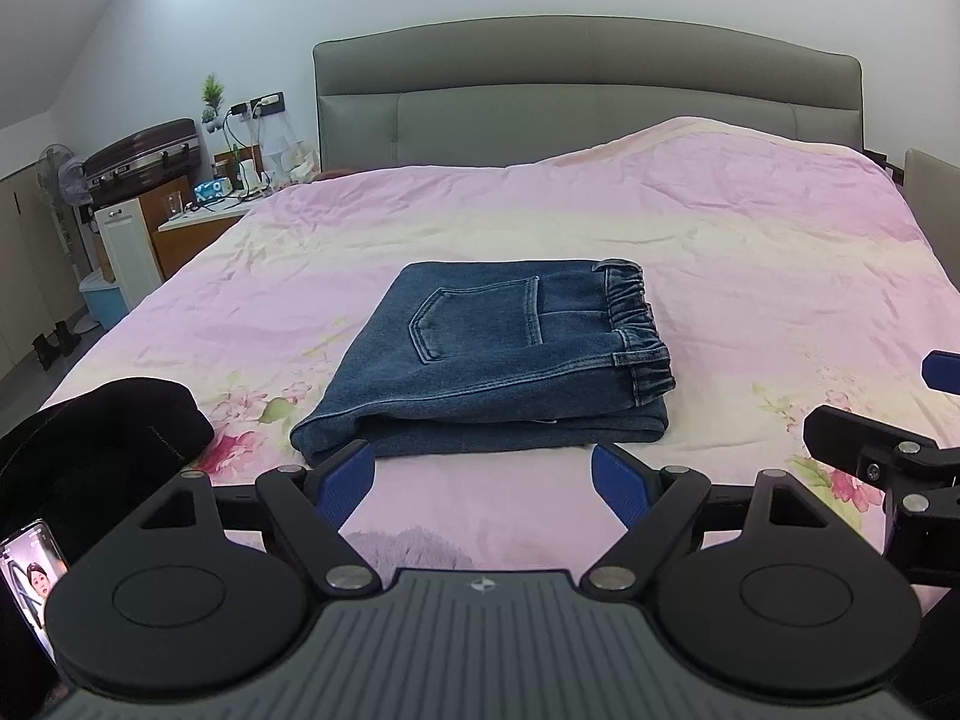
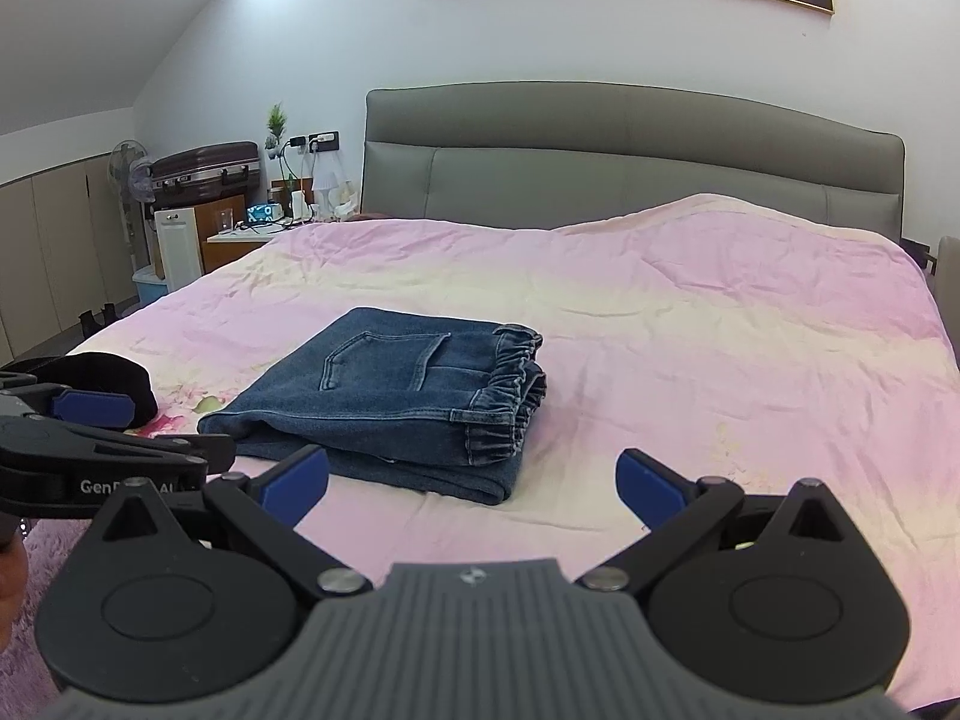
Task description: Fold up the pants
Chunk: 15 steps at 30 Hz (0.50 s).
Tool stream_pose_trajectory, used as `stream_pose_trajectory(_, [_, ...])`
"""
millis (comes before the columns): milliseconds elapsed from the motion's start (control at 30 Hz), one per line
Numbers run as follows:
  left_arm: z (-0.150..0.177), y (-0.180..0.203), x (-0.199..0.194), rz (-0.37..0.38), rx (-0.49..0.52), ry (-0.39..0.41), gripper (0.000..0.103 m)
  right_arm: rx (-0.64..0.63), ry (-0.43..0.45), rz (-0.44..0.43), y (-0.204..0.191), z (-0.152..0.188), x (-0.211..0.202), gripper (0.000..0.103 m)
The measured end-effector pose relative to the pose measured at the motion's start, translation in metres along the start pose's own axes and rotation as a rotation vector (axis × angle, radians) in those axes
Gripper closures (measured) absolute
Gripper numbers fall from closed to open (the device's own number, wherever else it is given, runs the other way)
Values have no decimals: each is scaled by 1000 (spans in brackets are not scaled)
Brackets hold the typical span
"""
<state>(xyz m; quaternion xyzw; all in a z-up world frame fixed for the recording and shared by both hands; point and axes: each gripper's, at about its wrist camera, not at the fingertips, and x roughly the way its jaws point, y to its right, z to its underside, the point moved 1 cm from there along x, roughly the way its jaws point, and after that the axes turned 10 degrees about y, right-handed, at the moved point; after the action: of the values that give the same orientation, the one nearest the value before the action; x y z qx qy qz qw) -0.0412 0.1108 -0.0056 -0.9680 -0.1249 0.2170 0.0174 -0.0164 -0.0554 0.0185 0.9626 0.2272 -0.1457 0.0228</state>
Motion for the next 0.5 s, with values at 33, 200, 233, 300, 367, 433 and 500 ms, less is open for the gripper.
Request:
stream_pose_trajectory(33, [0, 0, 0, 0, -1, 0, 7, -1, -1, 0, 0, 0, 0, 5])
stream_pose_trajectory(200, [-1, 1, 0, 5, -4, 0, 7, -5, -3, -3, -1, 0, 0, 5])
stream_pose_trajectory(233, [-1, 2, -1, 5, -5, 0, 7, -5, -2, -1, -1, 0, -1, 5])
stream_pose_trajectory(300, [-1, 2, -1, 7, -7, 1, 7, -3, 0, -1, 0, 0, -1, 5])
stream_pose_trajectory(367, [-2, 3, -2, 5, -9, 2, 7, -1, 1, 1, 0, 0, -1, 5])
stream_pose_trajectory(433, [-3, 3, -2, 7, -9, 3, 7, 0, 2, 1, 0, 1, -2, 5])
stream_pose_trajectory(500, [-3, 4, -3, 7, -9, 3, 7, 1, 3, 2, 1, 1, -2, 5])
